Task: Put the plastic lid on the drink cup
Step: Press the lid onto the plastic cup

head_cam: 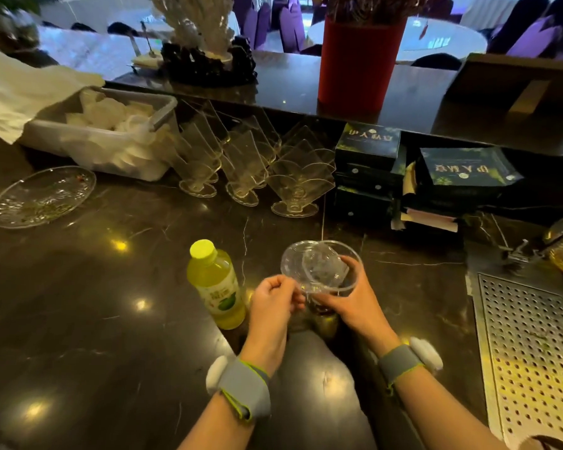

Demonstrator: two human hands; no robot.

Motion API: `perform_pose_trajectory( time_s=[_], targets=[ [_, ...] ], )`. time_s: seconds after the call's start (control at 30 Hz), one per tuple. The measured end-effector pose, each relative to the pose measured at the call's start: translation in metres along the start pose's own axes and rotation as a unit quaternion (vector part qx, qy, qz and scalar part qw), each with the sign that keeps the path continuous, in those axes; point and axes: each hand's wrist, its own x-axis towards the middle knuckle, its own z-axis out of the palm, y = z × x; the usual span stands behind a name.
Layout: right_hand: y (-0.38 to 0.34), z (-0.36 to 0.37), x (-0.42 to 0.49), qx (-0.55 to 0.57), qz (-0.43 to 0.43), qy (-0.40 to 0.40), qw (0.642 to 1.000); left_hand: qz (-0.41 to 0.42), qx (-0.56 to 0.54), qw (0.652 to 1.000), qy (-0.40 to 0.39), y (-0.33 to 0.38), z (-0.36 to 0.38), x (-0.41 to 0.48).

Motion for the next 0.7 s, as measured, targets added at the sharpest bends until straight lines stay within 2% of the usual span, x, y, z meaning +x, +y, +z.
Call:
perform_pose_trajectory(
  time_s=[0.13, 0.47, 0.53, 0.6, 0.63, 0.7],
  targets=[
    [0.008, 0.007, -0.034, 0.008, 0.005, -0.008, 1.000, -0.047, 0.033, 0.998, -0.025, -0.013, -0.013, -0.016],
    [0.002, 0.010, -0.071, -0.061, -0.024, -0.067, 0.996, -0.047, 0.068, 0.996, -0.040, -0.006, -0.040, -0.051],
    [0.002, 0.008, -0.073, -0.071, -0.012, -0.102, 0.992, -0.060, 0.074, 0.995, -0.040, -0.005, -0.041, -0.054],
    [-0.003, -0.002, -0.075, -0.076, 0.016, -0.169, 0.983, -0.083, 0.064, 0.994, -0.043, -0.005, -0.043, -0.056],
    [-0.006, -0.010, -0.076, -0.056, 0.043, -0.206, 0.976, -0.098, 0.053, 0.993, -0.047, -0.005, -0.043, -0.055],
    [-0.021, -0.027, -0.080, 0.060, 0.092, -0.252, 0.962, -0.119, 0.032, 0.991, -0.050, -0.005, -0.043, -0.055]
  ],
)
